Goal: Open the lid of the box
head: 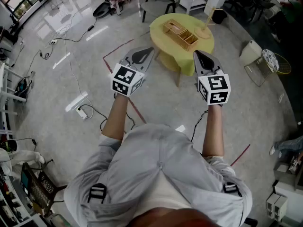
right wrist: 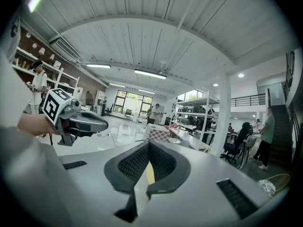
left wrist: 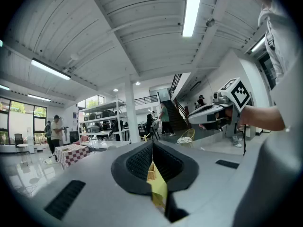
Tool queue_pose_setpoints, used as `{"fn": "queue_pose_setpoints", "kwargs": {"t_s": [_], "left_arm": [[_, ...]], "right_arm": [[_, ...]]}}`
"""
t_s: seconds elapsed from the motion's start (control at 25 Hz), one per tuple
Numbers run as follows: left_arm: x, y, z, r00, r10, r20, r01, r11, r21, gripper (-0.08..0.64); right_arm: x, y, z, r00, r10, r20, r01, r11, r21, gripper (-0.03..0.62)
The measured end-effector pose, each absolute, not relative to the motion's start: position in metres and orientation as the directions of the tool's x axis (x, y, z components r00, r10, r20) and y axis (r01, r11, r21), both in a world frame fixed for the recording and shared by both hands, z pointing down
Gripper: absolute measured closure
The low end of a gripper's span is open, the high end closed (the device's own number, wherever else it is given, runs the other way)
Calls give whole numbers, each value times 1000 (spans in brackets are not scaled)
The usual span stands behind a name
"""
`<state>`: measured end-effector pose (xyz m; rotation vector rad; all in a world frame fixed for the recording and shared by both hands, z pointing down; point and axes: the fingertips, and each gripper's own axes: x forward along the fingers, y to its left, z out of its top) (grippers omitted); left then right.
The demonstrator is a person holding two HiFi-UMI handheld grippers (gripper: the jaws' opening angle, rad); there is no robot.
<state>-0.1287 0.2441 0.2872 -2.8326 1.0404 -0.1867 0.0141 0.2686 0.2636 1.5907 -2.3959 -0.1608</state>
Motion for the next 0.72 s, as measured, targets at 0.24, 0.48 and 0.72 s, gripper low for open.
{"fn": "queue_pose_setpoints", "kwargs": {"t_s": [0.24,0.48,0.72], "left_arm": [[-125,237,291,757,-648,86,-631,-759,-161,531],[-110,227,298,751,-652,104,-636,-756,-151,531],[-86,211,313,733,-667,137,-645,-744,-173,531]], "right_arm": [[19,260,265,-368,-920,133,-898,389,204,569],[31,253,269,-401,-909,113,-895,415,166,569],[57,236,279,-426,-898,107,-891,438,122,569]]}}
